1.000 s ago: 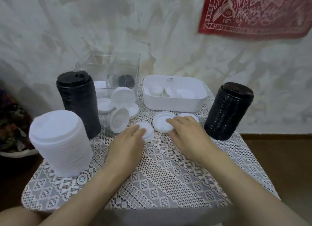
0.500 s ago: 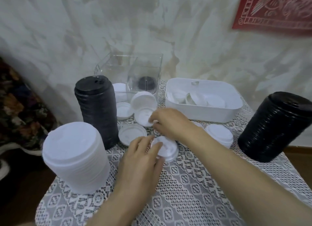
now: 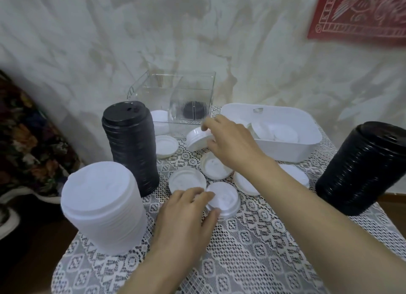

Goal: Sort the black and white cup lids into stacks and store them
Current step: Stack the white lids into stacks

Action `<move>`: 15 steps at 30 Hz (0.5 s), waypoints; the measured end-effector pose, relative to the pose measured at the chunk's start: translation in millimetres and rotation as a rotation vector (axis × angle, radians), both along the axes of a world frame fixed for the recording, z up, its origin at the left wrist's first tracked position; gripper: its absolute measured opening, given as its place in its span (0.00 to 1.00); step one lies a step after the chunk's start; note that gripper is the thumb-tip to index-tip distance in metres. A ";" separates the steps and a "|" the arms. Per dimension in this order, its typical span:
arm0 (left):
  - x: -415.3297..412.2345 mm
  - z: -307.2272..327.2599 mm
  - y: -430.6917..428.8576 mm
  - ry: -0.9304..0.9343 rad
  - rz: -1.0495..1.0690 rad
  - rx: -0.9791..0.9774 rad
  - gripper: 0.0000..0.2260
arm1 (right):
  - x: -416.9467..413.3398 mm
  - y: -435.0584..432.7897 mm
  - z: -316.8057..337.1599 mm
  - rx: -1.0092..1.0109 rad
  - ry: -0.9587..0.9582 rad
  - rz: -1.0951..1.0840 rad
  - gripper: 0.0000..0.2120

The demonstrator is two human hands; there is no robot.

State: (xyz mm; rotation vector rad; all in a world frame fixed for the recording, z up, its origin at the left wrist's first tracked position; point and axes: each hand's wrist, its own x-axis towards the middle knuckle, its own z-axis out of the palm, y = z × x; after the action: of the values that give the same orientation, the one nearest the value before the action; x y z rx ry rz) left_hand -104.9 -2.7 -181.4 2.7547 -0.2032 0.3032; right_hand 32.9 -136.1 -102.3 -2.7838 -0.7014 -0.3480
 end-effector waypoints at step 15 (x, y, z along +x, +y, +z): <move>-13.3 14.9 -1.2 -0.028 0.106 -0.572 0.09 | -59.9 -39.7 -3.6 0.117 -0.014 -0.036 0.21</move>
State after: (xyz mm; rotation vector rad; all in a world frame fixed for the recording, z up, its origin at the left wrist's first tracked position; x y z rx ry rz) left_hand -118.2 -3.9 -166.5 2.1979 0.0240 0.3629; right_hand -27.1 -175.8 -105.9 -2.6885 -0.6136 -0.4027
